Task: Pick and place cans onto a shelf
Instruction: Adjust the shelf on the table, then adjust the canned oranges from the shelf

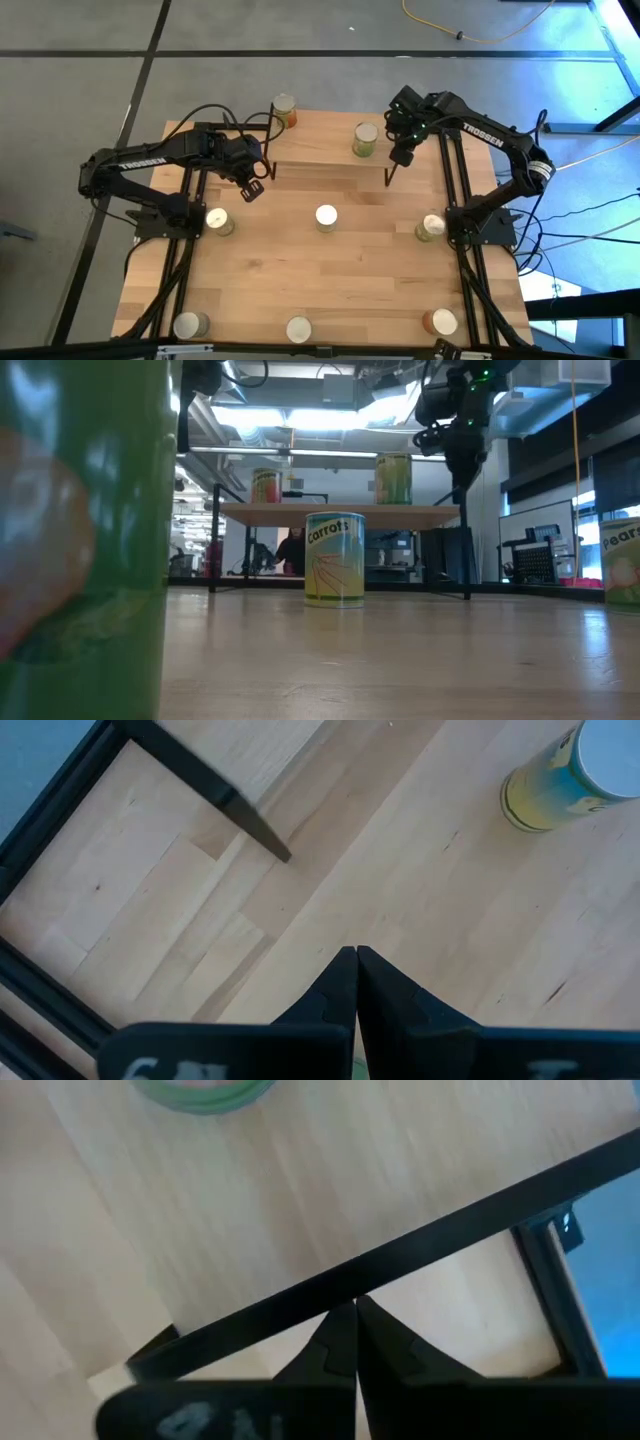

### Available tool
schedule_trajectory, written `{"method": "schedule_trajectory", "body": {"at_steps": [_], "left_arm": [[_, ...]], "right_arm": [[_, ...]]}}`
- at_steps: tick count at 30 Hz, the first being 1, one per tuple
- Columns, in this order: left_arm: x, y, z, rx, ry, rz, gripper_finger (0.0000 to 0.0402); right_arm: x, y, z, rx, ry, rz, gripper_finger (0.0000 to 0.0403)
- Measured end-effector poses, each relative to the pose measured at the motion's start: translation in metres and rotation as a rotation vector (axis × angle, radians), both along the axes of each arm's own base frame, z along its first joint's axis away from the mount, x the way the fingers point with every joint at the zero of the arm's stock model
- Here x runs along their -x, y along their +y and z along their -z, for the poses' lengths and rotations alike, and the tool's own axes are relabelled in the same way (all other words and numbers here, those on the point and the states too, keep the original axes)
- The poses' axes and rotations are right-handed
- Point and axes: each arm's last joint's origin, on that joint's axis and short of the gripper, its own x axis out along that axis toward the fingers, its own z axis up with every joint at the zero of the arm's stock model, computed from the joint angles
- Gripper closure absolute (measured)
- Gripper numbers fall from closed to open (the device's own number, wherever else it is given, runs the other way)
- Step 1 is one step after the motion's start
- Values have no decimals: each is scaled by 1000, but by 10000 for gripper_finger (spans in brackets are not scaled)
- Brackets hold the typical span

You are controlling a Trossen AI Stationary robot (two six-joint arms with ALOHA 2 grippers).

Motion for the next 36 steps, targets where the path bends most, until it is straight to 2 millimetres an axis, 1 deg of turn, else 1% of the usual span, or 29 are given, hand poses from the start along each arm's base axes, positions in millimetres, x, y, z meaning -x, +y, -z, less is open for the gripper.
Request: {"method": "schedule_trajectory", "body": {"at_steps": [8, 13, 17, 20, 25, 27, 30, 32, 36], "left_arm": [[0, 0, 0, 6, -1, 2, 401], [0, 0, 0, 11, -2, 3, 401], [0, 0, 0, 11, -2, 4, 401], [0, 0, 0, 12, -2, 4, 401], [0, -1, 0, 25, 0, 10, 401], [0, -1, 0, 26, 3, 12, 401], [1, -2, 0, 26, 4, 14, 401], [1, -2, 1, 24, 7, 19, 401], [1, -2, 1, 18, 13, 37, 401]], "right_arm": [[-10, -10, 12, 12, 7, -12, 402], [-9, -13, 7, 103, 52, 17, 402], [-8, -15, -10, 175, 95, 42, 402], [-6, -15, -33, 217, 97, 56, 402], [2, -7, -68, 209, 89, 52, 402], [2, 1, -77, 141, 48, 12, 402], [-1, 14, -91, 10, -60, -72, 402], [-5, 24, -98, -34, -113, -120, 402], [-16, 43, -104, -117, -189, -220, 402]]}}
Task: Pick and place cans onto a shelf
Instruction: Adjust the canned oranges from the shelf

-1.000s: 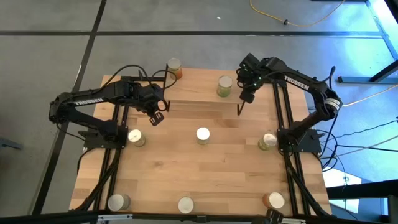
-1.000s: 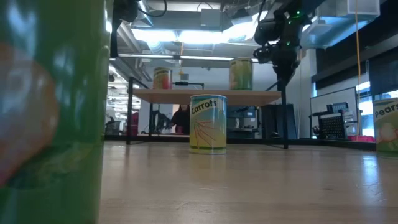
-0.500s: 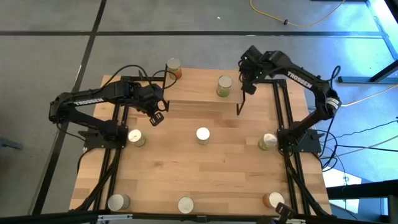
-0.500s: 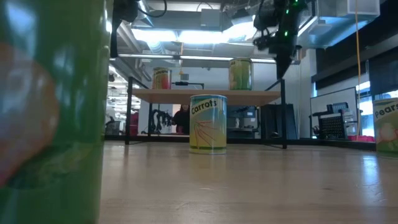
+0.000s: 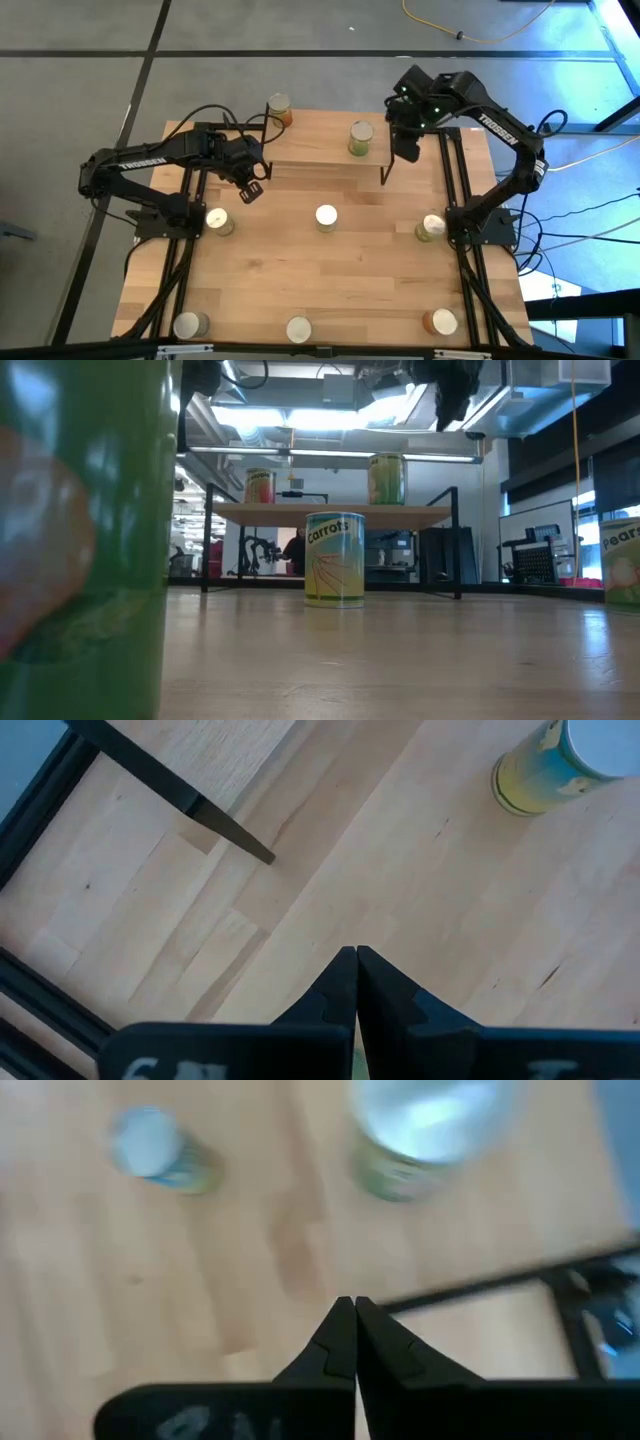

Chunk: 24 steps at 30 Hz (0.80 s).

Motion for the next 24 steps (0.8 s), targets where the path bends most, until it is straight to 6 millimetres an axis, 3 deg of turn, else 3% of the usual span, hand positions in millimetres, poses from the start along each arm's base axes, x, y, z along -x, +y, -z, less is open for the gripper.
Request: {"method": "schedule_trajectory", "body": {"at_steps": [11, 24], "left_arm": [[0, 0, 0, -4, 3, 9, 401], [0, 0, 0, -4, 2, 9, 401]], "right_arm": [[-33, 14, 28, 28, -38, 4, 402], [-49, 2, 65, 184, -46, 74, 402]]}}
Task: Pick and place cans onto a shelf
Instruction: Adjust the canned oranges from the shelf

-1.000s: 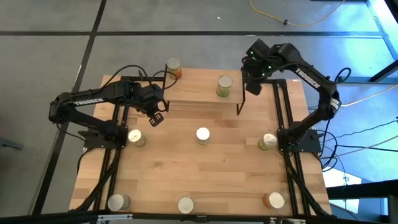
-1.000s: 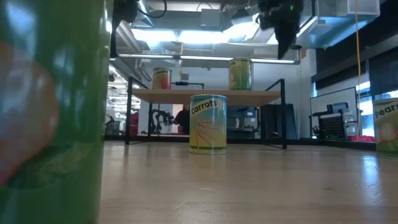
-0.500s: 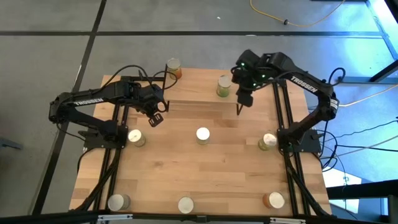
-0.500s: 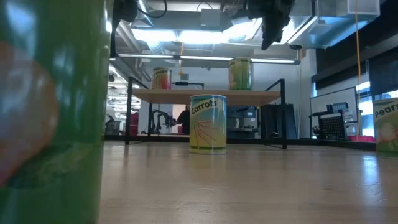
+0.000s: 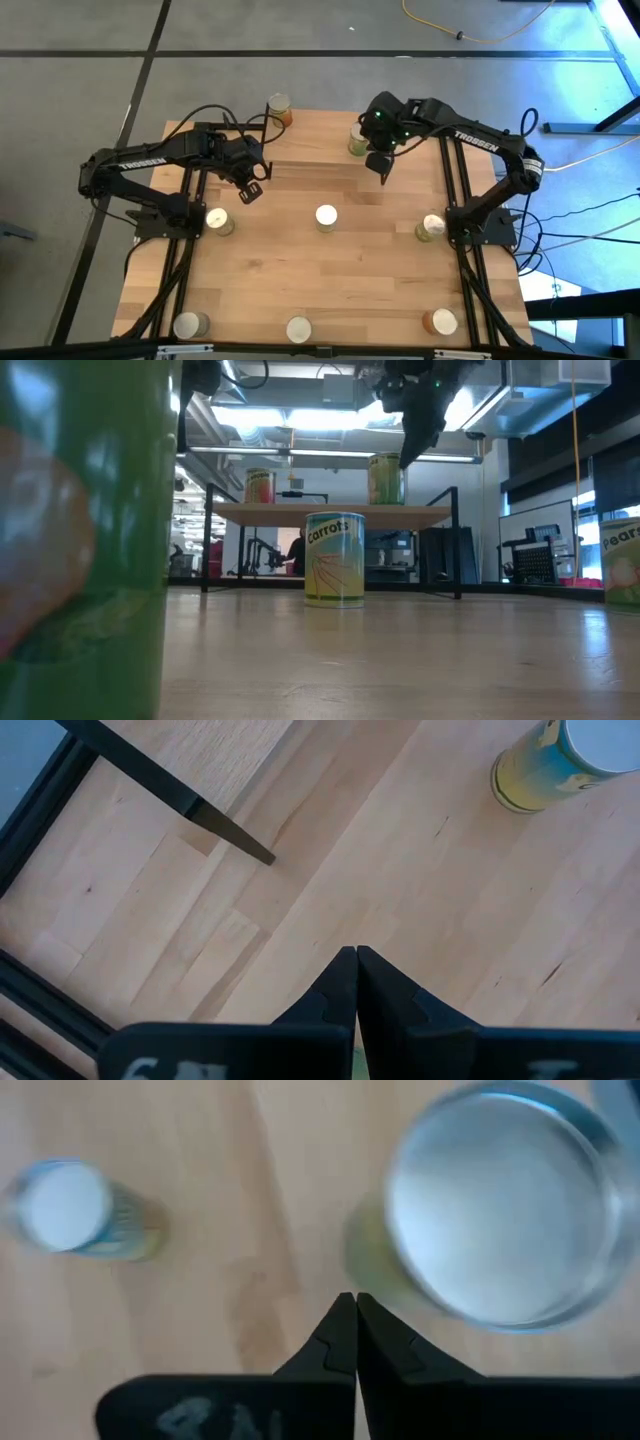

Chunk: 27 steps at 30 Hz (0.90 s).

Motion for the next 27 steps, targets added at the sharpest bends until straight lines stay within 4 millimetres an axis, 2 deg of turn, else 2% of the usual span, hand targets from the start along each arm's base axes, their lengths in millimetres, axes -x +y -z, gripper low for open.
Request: {"method": "schedule_trajectory", "body": {"at_steps": [15, 21, 27], "left_arm": [[0, 0, 0, 1, -1, -2, 401], [0, 0, 0, 2, -4, -8, 401], [0, 0, 0, 3, -5, -9, 401]], "right_arm": [[-16, -16, 3, 185, -84, -36, 402], [-25, -30, 17, 258, -25, -16, 402], [-29, -32, 22, 256, -20, -23, 402]]}}
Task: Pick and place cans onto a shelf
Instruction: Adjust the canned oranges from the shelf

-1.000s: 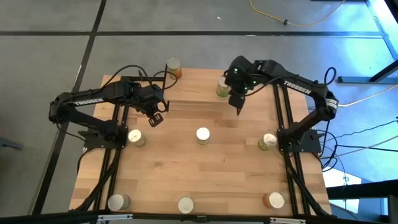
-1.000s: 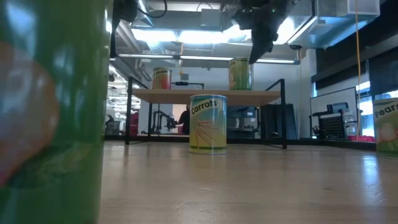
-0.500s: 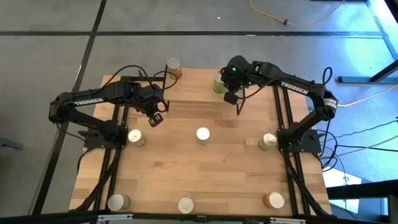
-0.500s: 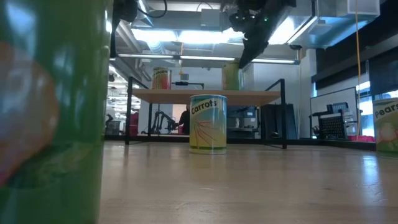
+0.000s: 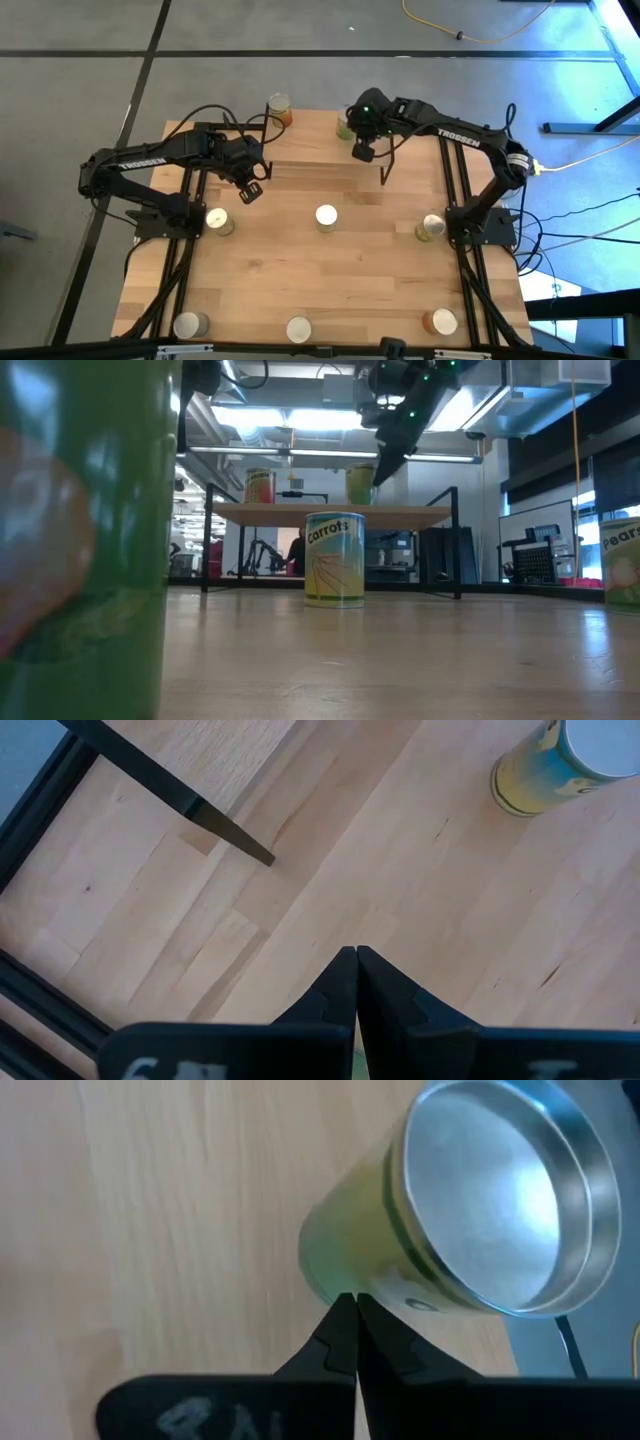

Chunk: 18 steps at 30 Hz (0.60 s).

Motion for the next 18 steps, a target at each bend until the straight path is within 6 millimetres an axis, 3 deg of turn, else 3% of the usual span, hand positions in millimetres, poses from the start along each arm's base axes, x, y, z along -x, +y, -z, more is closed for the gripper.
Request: {"method": "schedule_trajectory", "body": {"at_steps": [8, 18], "left_arm": [[0, 0, 0, 13, -6, -14, 401], [0, 0, 0, 14, -6, -16, 401]], "right_arm": [[18, 5, -15, -67, 92, 34, 402], [18, -12, -20, -59, -20, 52, 402]]}}
